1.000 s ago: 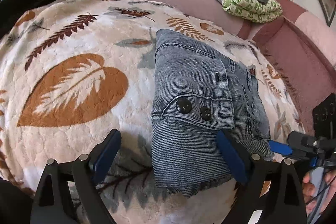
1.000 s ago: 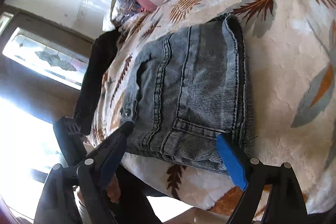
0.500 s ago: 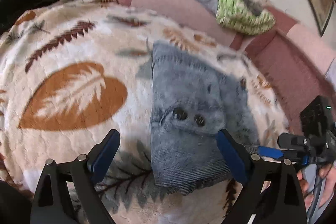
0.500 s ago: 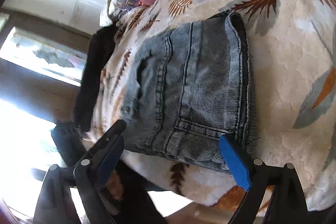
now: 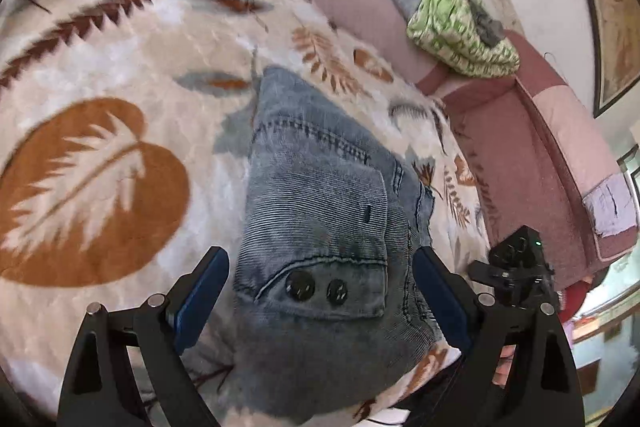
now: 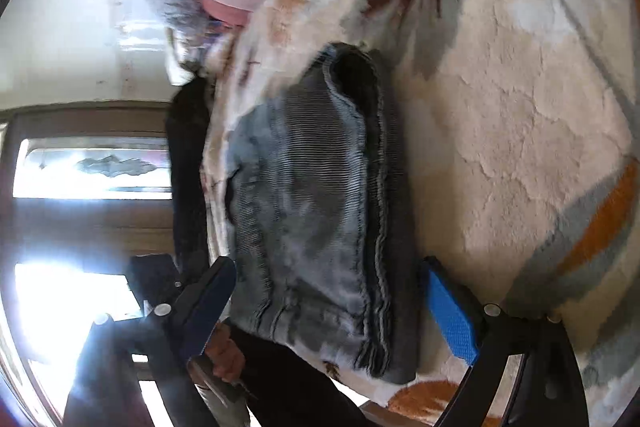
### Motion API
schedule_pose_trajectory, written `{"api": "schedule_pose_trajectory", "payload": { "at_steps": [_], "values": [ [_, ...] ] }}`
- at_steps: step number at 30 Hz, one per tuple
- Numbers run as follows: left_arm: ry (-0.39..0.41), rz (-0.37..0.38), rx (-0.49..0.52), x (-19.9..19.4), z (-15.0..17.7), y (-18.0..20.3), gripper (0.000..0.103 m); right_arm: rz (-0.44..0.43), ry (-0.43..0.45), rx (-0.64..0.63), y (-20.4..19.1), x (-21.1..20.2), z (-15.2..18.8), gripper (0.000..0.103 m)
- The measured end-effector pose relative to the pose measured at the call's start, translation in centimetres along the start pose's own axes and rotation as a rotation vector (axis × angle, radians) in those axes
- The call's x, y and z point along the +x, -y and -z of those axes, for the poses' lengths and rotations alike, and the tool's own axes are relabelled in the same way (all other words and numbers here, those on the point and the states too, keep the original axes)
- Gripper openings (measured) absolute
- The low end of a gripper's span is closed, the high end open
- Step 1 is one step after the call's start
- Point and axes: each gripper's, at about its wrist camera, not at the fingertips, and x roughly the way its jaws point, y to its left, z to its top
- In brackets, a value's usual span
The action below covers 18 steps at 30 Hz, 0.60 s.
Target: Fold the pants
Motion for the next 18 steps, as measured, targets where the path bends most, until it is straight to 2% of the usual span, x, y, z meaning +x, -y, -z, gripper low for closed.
{"api": "schedule_pose_trajectory", "payload": {
  "at_steps": [2, 5, 13, 18],
  "values": [
    [-0.028, -0.015, -0.018, 0.8, -0.4, 0.0, 0.093, 0.028, -0.02, -0.008, -0.5, 0.5, -0.4, 0.095],
    [-0.052, -0.059, 0.003, 1.9, -0.4, 0.4, 0.093, 0.037, -0.027, -0.013, -1.0, 1.2, -0.6, 0.103],
    [-0.038, -0.249, 0.234, 3.2, 1.7, 3.2, 0.093, 0.05, -0.007, -0.045, -1.3, 1.4, -0.2, 0.103],
    [-0.029, -0.244, 0.244, 3.1, 1.7, 3.0, 0.093, 0.066, -0.003, -0.023, -1.2, 1.4, -0.3, 0.103]
  ]
}}
